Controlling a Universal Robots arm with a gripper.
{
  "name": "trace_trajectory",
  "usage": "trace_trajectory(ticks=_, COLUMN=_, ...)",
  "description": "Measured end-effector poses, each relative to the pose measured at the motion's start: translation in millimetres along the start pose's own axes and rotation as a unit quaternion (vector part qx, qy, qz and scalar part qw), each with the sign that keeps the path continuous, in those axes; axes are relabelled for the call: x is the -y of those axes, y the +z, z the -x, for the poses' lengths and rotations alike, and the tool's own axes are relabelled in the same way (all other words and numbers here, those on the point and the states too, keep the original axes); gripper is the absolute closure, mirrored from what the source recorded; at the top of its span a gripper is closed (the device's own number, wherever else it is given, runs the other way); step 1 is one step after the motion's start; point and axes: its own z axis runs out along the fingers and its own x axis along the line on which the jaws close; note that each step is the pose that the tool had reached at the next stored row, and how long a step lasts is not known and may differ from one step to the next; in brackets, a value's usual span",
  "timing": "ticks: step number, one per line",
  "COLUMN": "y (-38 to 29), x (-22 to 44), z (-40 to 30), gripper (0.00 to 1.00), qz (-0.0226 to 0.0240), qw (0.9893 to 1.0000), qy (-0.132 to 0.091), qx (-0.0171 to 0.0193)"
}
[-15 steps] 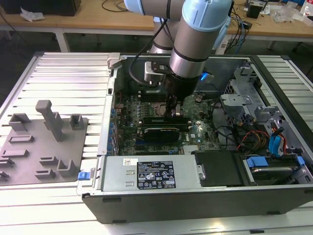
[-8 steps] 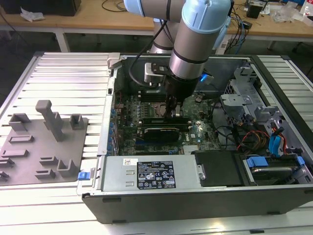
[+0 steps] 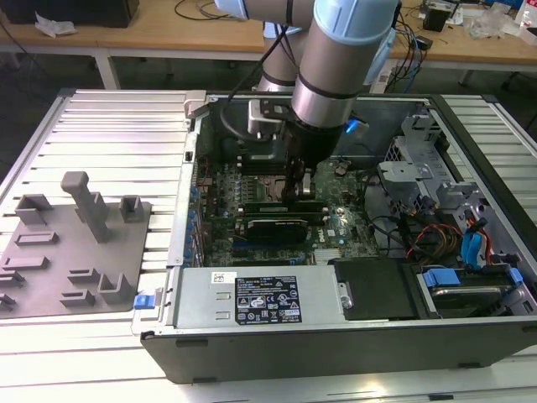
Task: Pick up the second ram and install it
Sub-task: 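Insert the second ram into the second slot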
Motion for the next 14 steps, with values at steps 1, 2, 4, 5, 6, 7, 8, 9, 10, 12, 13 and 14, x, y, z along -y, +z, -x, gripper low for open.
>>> trace_trajectory(ticks=1, y=-12.1, x=-1.5, z=5.2, gripper=0.81, qz=-0.0001, qw=1.0, qy=0.001, qx=-0.0099)
trace_trajectory(ticks=2, y=-21.1, x=-2.6, z=7.7, gripper=0.89, qz=-0.0002, qw=0.9999, qy=0.002, qx=-0.0167)
trace_trajectory(ticks=4, y=-21.5, x=-2.5, z=7.8, gripper=0.89, qz=-0.0003, qw=0.9999, qy=0.002, qx=-0.0167)
trace_trajectory(ticks=5, y=-21.5, x=-2.6, z=7.8, gripper=0.89, qz=-0.0003, qw=0.9999, qy=0.002, qx=-0.0167)
trace_trajectory(ticks=6, y=-21.6, x=-2.7, z=7.8, gripper=0.89, qz=-0.0035, qw=0.9999, qy=0.002, qx=-0.0168)
trace_trajectory(ticks=7, y=-21.5, x=-2.6, z=7.8, gripper=0.89, qz=-0.019, qw=0.9997, qy=0.002, qx=-0.0166)
trace_trajectory(ticks=8, y=-21.4, x=-2.6, z=7.8, gripper=0.89, qz=-0.0257, qw=0.9995, qy=0.002, qx=-0.0165)
trace_trajectory(ticks=9, y=-21.3, x=-2.6, z=7.8, gripper=0.89, qz=-0.0352, qw=0.9992, qy=0.002, qx=-0.0163)
trace_trajectory(ticks=10, y=-21.2, x=-2.5, z=7.8, gripper=0.89, qz=-0.0386, qw=0.9991, qy=0.002, qx=-0.0162)
trace_trajectory(ticks=12, y=-21.3, x=-2.6, z=7.8, gripper=0.89, qz=-0.0389, qw=0.9991, qy=0.002, qx=-0.0163)
trace_trajectory(ticks=13, y=-21.3, x=-2.6, z=7.8, gripper=0.89, qz=-0.0391, qw=0.9991, qy=0.002, qx=-0.0163)
trace_trajectory(ticks=14, y=-21.3, x=-2.6, z=7.8, gripper=0.89, qz=-0.0392, qw=0.9991, qy=0.002, qx=-0.0163)
